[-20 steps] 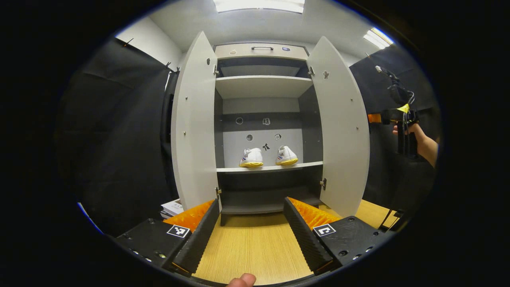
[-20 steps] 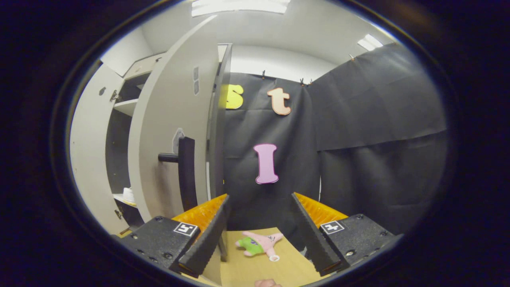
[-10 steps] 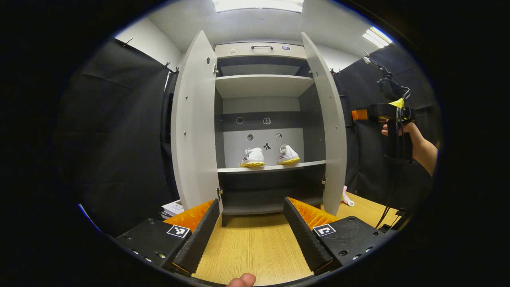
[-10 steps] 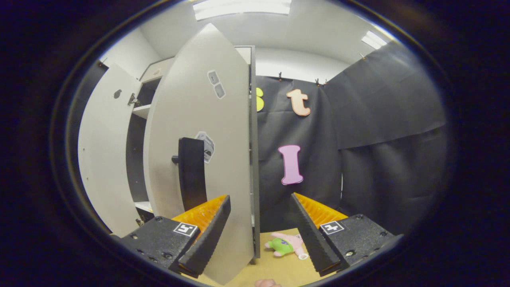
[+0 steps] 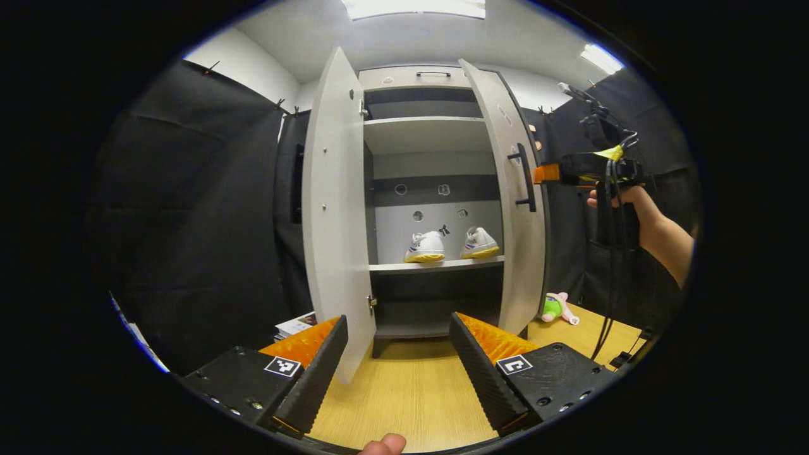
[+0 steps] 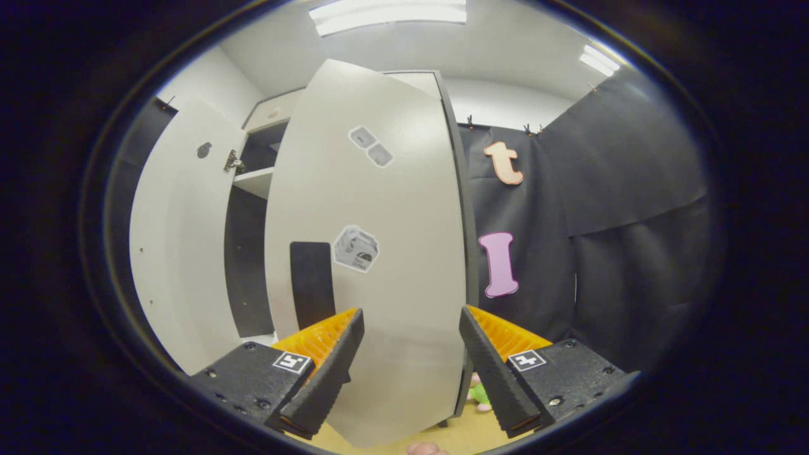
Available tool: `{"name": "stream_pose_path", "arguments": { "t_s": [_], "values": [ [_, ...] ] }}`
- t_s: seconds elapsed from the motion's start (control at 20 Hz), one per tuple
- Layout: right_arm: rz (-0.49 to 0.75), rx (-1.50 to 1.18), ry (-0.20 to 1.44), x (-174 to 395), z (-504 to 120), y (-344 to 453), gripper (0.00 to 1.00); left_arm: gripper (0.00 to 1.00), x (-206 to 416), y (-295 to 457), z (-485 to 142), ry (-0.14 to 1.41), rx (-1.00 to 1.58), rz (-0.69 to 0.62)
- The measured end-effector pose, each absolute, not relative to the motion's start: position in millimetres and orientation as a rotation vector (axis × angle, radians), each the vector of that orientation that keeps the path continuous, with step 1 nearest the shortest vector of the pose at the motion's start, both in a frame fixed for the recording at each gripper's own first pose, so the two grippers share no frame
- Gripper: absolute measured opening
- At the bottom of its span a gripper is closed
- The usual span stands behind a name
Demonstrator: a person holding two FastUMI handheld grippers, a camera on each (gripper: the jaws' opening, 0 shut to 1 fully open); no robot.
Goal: Grab one shoe with the right hand and put it into the shoe cabinet, grab the other shoe with the left hand and put it into the shoe cabinet; then close the right door with the right hand and the left door with the left hand.
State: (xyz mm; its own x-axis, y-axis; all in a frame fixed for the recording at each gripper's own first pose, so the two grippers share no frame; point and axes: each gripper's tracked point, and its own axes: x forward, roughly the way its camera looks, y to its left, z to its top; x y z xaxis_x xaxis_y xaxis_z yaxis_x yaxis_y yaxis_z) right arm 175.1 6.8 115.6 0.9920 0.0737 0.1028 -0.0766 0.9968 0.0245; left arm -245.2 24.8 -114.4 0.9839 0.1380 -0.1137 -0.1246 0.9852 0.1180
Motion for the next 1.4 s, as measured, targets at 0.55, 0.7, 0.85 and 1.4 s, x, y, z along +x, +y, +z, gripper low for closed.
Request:
{"name": "stream_pose_path", "arguments": {
  "t_s": [0.55, 0.7, 0.85, 1.4],
  "values": [
    [0.079, -0.037, -0.044, 56.2, 42.4, -20.0, 0.98, 0.96, -254.2, 157.1, -87.7, 0.083, 0.135, 0.418],
    [0.111, -0.014, 0.022, 37.8, 16.6, -16.8, 0.98, 0.96, -238.3, 209.1, -59.1, 0.016, 0.18, 0.49],
    [0.115, -0.007, 0.071, 30.1, 0.2, -18.4, 0.98, 0.96, -202.2, 258.7, -18.6, -0.04, 0.277, 0.531],
    [0.061, 0.029, 0.114, 25.4, -17.3, -36.7, 0.98, 0.96, -103.0, 275.3, 16.7, -0.072, 0.097, 0.434]
  ]
}}
